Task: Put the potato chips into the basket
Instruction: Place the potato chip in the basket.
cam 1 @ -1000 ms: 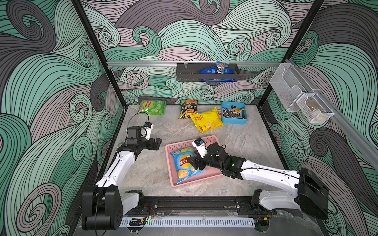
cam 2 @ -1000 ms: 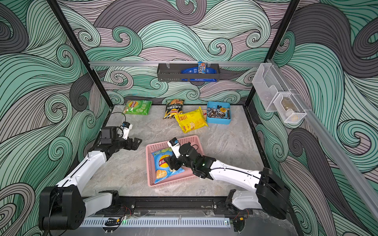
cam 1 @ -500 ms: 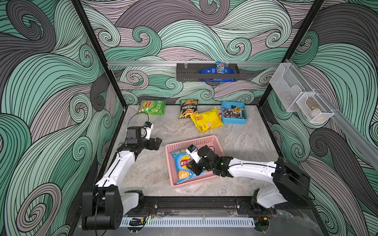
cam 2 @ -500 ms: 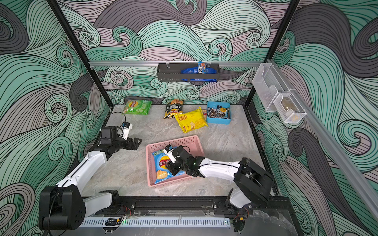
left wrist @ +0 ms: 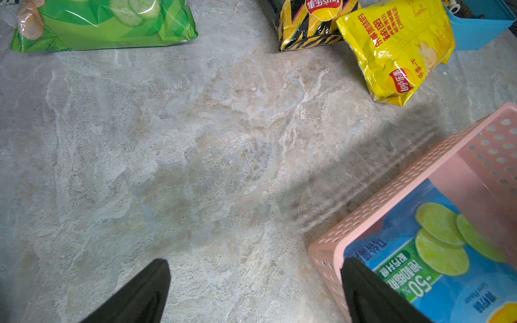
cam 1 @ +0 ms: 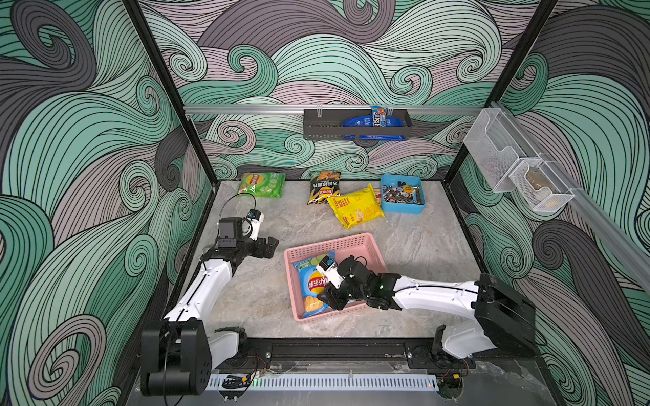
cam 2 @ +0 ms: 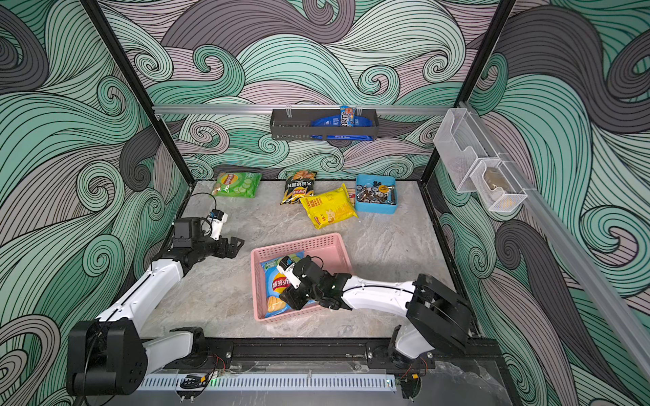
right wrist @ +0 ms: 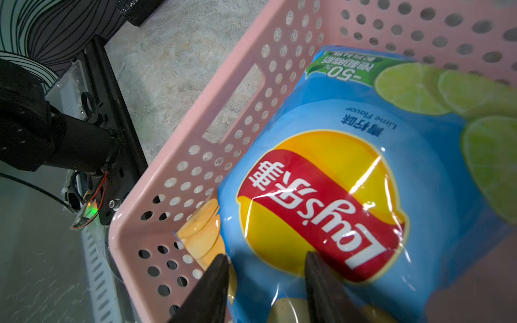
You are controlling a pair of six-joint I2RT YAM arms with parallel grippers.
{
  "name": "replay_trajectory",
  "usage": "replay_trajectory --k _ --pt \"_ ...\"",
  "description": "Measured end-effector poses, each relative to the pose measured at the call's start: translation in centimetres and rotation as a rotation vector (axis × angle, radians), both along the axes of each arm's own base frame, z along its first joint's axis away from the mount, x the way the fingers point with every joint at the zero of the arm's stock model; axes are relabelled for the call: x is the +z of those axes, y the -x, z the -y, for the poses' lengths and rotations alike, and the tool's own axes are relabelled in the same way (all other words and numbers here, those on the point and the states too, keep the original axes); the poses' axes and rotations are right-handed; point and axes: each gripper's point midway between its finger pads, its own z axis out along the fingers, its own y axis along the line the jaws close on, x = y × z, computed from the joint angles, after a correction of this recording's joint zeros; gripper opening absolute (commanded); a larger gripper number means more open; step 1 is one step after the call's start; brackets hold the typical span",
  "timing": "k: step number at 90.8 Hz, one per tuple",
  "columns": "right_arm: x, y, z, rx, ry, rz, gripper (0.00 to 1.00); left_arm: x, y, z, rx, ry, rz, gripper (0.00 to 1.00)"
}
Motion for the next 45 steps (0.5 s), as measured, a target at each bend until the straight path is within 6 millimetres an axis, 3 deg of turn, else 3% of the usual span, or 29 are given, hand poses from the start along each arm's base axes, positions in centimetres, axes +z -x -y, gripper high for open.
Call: replay_trajectory --k 11,26,36,45 --pt "3.6 -1.6 0.0 -0.037 -0.051 0.041 0.61 0.0 0.0 0.0 0.000 0.000 0.000 0.98" --pt "8.7 -8.0 1.9 -0.204 -0.140 0.117 0.71 0.0 0.0 0.0 0.000 0.000 0.000 0.98" --pt "9.8 -12.6 4.5 -0.340 -0.130 0.150 0.73 0.0 0.0 0.0 0.000 0.000 0.000 0.98" --pt "9.1 -16.5 6.1 -0.441 -0.081 0.166 0.73 0.0 0.0 0.0 0.000 0.000 0.000 0.98"
